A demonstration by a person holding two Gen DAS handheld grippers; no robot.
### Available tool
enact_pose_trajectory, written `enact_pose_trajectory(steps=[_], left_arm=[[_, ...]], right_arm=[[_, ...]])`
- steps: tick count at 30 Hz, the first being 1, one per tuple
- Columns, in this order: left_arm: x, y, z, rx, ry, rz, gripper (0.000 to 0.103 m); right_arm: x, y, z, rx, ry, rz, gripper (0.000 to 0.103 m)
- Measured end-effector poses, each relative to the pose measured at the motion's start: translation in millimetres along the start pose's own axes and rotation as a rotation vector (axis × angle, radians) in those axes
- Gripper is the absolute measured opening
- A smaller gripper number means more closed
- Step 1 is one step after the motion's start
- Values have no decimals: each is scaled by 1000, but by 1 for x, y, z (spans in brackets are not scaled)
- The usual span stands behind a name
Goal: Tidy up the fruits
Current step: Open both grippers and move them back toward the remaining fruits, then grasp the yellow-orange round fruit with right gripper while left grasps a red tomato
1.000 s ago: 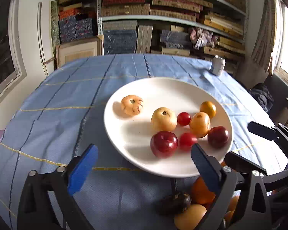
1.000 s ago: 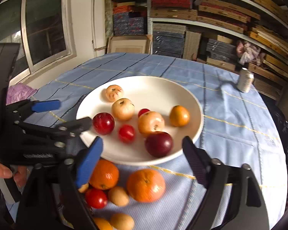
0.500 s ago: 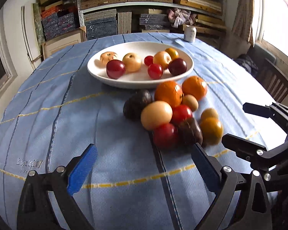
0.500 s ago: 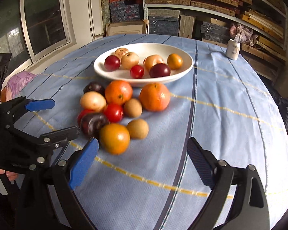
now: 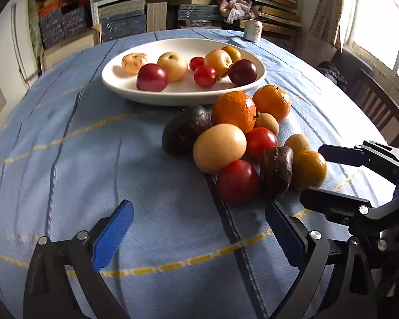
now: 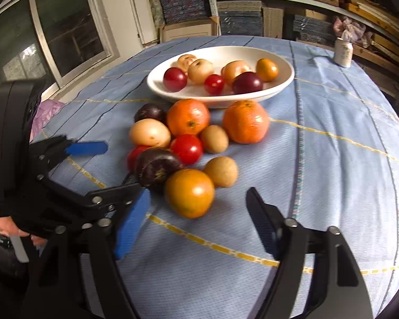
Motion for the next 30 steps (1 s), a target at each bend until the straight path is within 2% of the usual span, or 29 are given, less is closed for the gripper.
enact_pose_trajectory(steps=[1,3,4,8,9,11,12,15,21,30], left_arm=[[0,-4,-1,-12,-9,-13,99],[1,-6,-4,-9,-11,-20,99],[2,-7,-5,-9,-14,-11,95],[10,-4,-11,22,-36,25,70],[13,-6,-11,21,-52,12,69],[21,-6,-14,30,-70,32,50],[24,-5,-15,34,-78,43,47],[26,-7,-18,38,-76,66,45],[34,-3,-15,42,-80,103,30],[35,9,-6,62,-49,195,30]], right_arm=[[-2,-2,0,-9,-1,2,65],[-6,-4,1,-15,-13,-18,52],[-7,-5,2,-20,-20,-24,52],[-4,-7,-1,-24,-34,4,37],[-3,-7,-1,-23,-38,-1,37],[0,-6,-1,-17,-52,-6,37],[1,-6,-2,-12,-59,-11,37],[3,-2,-1,0,-54,-7,37],[0,3,-1,17,-17,18,37],[2,15,-2,35,-33,25,37]])
Point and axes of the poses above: each gripper's, at about its wrist camera, not at the fingertips, and y roughly against the way its jaws point, x to its right, z to its underside, the point moved 9 cm from there along -y, roughly the way its jaws point, and after that the axes turned 6 degrees about -x, right-handed, at the moved point
